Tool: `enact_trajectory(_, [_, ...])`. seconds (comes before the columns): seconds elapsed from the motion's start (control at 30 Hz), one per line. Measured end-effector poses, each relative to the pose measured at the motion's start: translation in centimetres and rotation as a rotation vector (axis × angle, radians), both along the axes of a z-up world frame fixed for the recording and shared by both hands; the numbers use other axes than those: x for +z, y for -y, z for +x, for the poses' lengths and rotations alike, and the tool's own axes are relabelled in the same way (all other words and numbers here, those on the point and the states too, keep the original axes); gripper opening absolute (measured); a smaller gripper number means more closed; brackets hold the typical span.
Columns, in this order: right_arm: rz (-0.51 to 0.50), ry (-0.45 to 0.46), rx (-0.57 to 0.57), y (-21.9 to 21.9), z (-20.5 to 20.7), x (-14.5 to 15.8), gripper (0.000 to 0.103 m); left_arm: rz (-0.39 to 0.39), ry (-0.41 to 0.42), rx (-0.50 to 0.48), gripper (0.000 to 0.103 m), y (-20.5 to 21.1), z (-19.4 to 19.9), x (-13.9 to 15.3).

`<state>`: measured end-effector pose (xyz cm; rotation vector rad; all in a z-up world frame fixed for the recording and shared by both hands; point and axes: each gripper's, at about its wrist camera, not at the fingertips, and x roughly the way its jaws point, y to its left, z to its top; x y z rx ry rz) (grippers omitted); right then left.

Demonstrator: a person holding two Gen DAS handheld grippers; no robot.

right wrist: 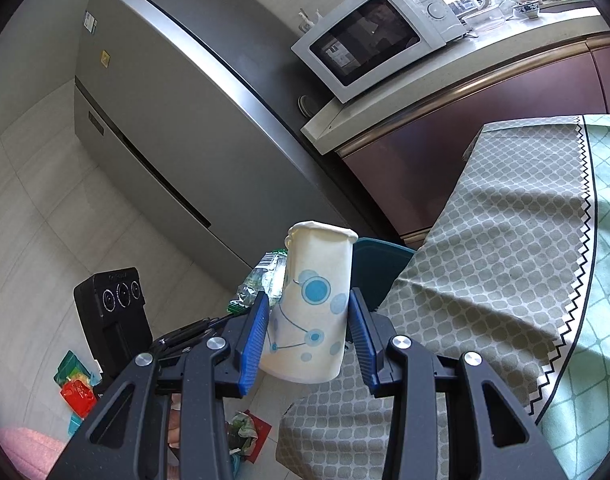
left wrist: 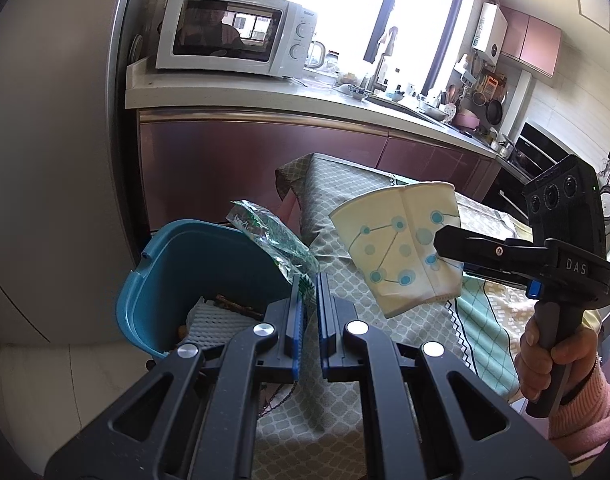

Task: Collect trash
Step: 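Hold the wrapper and cup above the teal bin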

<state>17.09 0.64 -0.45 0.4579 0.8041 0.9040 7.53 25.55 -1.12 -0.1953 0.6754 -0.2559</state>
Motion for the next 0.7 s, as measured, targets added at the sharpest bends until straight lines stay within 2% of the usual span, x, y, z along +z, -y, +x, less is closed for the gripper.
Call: enact_trajectory(0.7, [-0.020,-0.019,0.023,-1.8,0.5,-0.1,0.038,-0.005,-0.024,0.031,0.007,-1.1,0.7,-1.0])
